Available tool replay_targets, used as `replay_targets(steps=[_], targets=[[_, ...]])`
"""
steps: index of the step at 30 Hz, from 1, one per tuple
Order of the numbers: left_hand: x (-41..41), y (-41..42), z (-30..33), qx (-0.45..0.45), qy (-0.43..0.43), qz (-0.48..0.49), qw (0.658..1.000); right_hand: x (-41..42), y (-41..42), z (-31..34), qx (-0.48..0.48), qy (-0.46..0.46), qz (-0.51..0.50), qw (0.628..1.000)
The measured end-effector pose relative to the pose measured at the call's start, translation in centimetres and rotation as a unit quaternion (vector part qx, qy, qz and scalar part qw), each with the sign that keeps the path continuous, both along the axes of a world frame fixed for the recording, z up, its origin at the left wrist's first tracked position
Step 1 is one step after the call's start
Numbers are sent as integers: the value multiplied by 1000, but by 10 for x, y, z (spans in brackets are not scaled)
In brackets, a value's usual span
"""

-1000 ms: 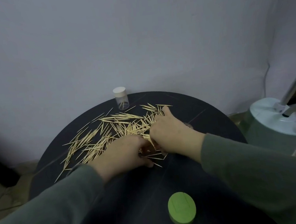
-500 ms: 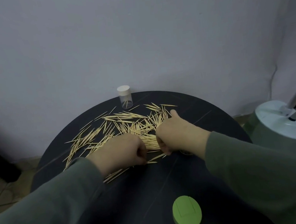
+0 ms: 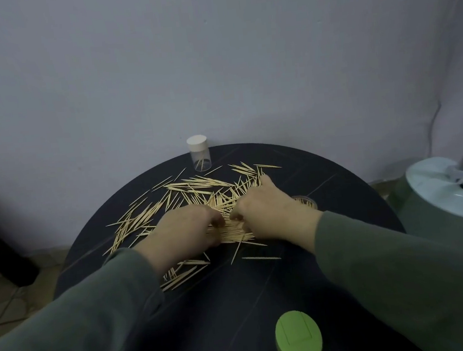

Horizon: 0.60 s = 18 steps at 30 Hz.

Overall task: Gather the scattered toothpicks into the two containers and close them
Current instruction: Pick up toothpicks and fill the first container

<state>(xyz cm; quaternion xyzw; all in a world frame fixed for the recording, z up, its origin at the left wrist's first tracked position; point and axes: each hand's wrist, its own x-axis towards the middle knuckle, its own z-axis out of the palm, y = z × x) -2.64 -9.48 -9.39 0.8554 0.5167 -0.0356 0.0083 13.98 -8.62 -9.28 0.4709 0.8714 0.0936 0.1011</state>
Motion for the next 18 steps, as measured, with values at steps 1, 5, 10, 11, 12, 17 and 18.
replay_targets(steps=[1, 5, 10, 11, 12, 17, 18], targets=[[0, 1, 0, 1, 2, 0, 1000, 0, 0, 1, -3, -3, 0, 1000], [1, 4, -3, 1, 14, 0, 1000, 2, -2, 8, -66, -52, -10, 996], [1, 6, -3, -5, 19, -3, 1000, 3, -5, 11, -83, -53, -24, 995], [0, 6, -3, -4, 20, -3, 1000, 3, -6, 13, -81, -52, -24, 995], [0, 6, -4, -3, 21, -3, 1000, 4, -8, 17, -85, -46, -24, 995], [1, 6, -5, -4, 23, -1, 1000, 1, -26, 30, -125, -100, -8, 987], [1, 6, -5, -5, 23, -1, 1000, -1, -28, 28, -124, -117, -5, 985]])
